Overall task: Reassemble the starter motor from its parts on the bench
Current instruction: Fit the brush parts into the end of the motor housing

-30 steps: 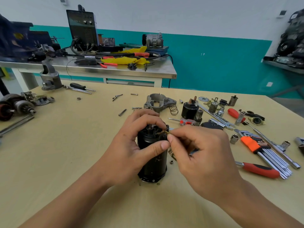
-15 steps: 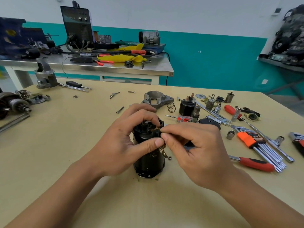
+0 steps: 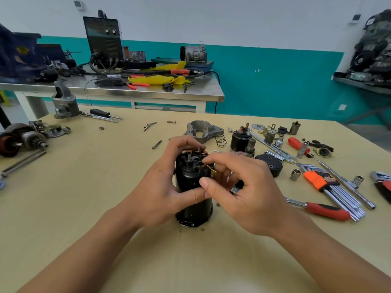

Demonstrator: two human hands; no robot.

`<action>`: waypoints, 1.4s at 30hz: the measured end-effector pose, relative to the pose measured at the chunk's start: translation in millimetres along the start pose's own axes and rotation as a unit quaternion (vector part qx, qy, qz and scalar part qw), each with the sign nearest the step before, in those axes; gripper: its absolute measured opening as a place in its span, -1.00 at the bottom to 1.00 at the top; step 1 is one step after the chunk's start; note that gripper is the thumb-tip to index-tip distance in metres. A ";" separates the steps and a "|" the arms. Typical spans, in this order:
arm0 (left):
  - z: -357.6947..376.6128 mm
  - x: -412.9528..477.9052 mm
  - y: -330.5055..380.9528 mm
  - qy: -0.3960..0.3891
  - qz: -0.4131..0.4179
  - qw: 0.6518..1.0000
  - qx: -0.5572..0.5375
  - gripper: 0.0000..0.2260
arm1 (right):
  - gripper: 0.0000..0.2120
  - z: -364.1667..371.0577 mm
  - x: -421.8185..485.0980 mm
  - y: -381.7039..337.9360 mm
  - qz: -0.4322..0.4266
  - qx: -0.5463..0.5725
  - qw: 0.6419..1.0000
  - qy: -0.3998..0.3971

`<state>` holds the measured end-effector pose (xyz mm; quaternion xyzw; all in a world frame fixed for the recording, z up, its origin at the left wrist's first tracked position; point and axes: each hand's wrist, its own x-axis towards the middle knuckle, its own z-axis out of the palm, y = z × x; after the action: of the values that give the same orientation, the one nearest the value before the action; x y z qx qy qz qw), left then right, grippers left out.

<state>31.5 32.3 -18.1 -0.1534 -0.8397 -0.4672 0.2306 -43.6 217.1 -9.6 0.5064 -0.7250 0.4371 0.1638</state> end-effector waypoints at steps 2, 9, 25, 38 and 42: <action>0.2 0.0 -0.2 0.001 -0.002 1.000 0.000 -0.40 | -0.75 1.0 0.5 -0.5 -0.005 -0.012 1.000 0.015; 2.5 1.2 -0.1 -0.001 -0.004 1.000 -0.001 -0.44 | -0.73 0.8 0.3 -0.9 0.000 -0.030 0.999 0.034; 9.0 0.9 1.5 -0.009 -0.017 0.999 -0.027 -0.48 | -0.84 -11.9 9.0 3.5 0.157 0.188 0.969 -0.008; 13.3 -0.5 -0.6 -0.004 -0.065 0.996 -0.063 -0.27 | -0.93 -35.9 16.6 7.7 0.144 0.211 0.960 0.114; 13.4 -1.5 -1.6 -0.004 -0.097 0.993 -0.072 -0.10 | -0.89 -90.2 18.6 56.8 0.204 0.041 0.937 0.281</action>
<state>28.7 42.9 -26.1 -0.0891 -0.8157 -0.5459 0.1693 -120.0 284.2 27.4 0.2106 -0.7183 0.6152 0.2475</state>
